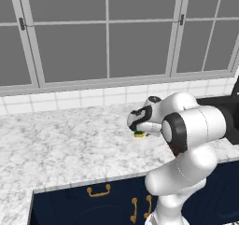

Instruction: Pick up the sponge from the counter and clean the cutting board by briefly scrubbing or pressing down on the cutting board. Once finished, release the sponge.

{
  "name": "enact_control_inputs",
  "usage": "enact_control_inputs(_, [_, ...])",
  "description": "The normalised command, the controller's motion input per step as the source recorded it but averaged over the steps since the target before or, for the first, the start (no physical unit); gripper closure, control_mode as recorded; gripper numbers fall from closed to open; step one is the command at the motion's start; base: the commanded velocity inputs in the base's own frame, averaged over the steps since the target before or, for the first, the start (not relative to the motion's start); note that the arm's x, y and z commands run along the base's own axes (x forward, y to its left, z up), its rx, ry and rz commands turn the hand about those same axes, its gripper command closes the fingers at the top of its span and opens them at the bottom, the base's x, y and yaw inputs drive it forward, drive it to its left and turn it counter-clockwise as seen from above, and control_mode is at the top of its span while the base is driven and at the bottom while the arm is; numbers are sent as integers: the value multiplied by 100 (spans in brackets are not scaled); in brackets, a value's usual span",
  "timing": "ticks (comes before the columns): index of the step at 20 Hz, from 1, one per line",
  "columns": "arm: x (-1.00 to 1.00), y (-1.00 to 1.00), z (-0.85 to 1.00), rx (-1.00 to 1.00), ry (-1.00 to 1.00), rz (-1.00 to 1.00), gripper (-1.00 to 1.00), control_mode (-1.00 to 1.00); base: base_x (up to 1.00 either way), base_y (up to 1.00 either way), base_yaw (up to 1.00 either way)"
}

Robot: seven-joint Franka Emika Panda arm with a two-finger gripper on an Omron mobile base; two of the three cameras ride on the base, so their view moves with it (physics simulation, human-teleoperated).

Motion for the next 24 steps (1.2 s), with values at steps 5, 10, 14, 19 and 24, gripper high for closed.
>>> enact_control_inputs(5, [-14,-100,20,15,0,-18,100,-100,0,0,0])
enact_control_inputs(10, [3,-90,9,10,0,-14,100,-100,0,0,0])
enact_control_inputs(14, [0,-16,-7,0,0,0,100,-100,0,0,0])
enact_control_inputs(19, [12,-26,-28,0,0,-2,100,-100,0,0,0])
enact_control_inputs(24, [39,-26,-12,1,0,0,100,-100,0,0,0])
